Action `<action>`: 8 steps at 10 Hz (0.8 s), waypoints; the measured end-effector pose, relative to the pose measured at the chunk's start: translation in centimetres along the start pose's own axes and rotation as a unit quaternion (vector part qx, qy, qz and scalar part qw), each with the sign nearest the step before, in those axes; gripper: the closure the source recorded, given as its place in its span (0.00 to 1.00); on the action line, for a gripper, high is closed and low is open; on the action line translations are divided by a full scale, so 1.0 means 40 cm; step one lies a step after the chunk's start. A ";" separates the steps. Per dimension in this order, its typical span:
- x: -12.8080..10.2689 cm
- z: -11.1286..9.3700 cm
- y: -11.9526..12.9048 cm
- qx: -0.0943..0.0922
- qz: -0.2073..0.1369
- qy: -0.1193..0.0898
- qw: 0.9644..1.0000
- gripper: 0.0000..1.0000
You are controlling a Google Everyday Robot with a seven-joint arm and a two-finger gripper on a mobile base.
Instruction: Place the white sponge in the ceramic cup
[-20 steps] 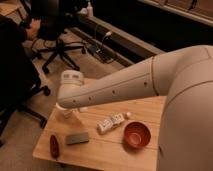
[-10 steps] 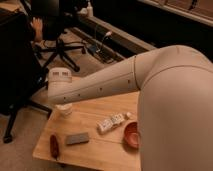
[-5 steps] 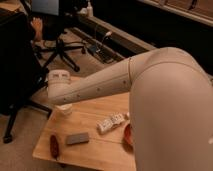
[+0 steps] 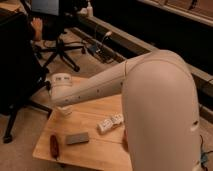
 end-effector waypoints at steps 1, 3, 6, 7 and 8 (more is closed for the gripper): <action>-0.001 0.005 -0.005 0.002 -0.001 -0.002 1.000 1.00; 0.000 0.010 -0.020 0.007 0.001 -0.006 1.000 1.00; 0.002 0.018 -0.025 0.008 0.004 -0.014 1.000 1.00; 0.000 0.019 -0.022 0.008 0.003 -0.018 1.000 1.00; -0.001 0.019 -0.021 0.008 0.001 -0.022 1.000 1.00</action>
